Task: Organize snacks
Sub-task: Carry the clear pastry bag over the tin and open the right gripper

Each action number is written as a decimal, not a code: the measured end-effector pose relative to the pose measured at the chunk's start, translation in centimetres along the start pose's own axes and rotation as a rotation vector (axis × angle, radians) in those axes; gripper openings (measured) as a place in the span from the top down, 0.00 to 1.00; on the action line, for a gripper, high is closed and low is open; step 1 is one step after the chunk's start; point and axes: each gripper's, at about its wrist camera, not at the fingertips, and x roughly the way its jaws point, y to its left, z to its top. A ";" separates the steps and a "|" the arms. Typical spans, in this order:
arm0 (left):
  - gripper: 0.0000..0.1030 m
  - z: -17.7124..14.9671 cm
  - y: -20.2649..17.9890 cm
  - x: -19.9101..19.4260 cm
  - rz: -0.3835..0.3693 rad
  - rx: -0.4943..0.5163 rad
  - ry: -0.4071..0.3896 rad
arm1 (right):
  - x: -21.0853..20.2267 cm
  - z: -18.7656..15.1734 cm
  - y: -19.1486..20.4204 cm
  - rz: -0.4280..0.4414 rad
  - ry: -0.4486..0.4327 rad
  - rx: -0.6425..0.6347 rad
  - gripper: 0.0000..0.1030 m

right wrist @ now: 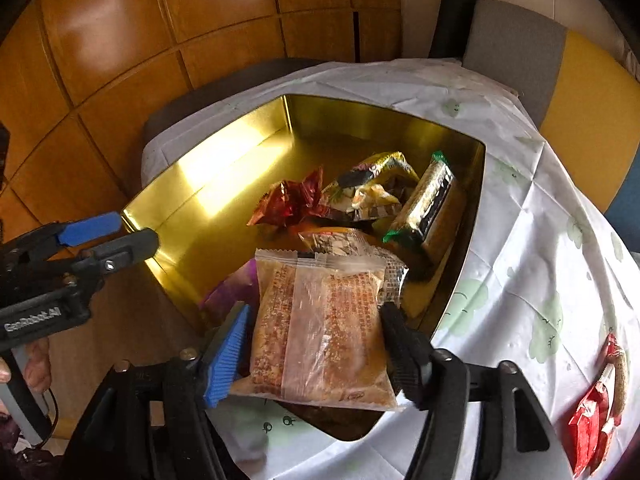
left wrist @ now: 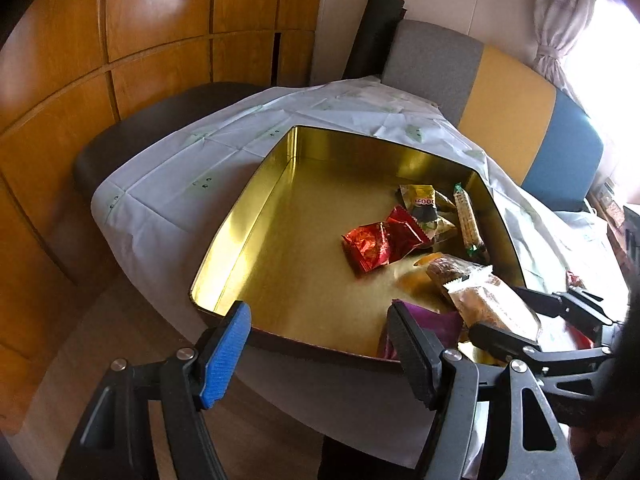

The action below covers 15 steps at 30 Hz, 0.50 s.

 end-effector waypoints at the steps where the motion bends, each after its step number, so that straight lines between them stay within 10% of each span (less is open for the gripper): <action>1: 0.31 0.0 -0.1 0.0 -0.002 0.003 0.000 | -0.3 0.0 0.0 0.000 -0.006 -0.001 0.32; 8: 0.31 0.1 -0.4 -0.3 -0.008 0.009 -0.010 | -2.1 0.0 0.5 -0.058 -0.067 -0.019 0.60; 15: 0.31 -0.1 -1.0 -0.6 -0.011 0.030 -0.010 | 0.7 1.2 0.7 -0.130 -0.042 -0.082 0.61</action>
